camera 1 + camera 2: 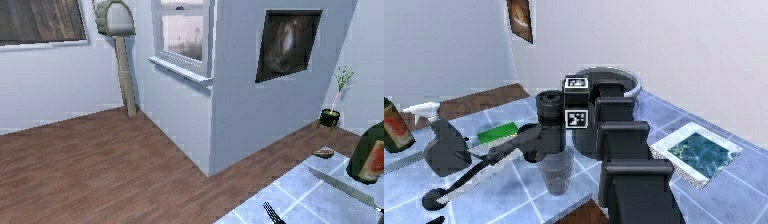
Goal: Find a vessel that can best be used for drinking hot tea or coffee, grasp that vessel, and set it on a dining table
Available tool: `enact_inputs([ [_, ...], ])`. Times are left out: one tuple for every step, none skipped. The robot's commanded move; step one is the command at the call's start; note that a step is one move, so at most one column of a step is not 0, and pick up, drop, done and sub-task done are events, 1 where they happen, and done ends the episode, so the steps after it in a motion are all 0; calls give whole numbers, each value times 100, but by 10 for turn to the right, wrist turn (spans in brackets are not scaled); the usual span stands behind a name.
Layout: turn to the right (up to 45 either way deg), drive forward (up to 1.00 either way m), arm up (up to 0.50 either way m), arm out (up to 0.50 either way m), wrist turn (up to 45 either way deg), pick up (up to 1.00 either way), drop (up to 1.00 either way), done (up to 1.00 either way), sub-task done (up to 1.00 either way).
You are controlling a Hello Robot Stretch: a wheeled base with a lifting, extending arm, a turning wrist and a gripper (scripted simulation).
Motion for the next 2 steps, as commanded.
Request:
enact_inputs([
  [0, 0, 0, 0, 450, 0, 0, 0, 0],
  [0, 0, 0, 0, 240, 0, 0, 0, 0],
])
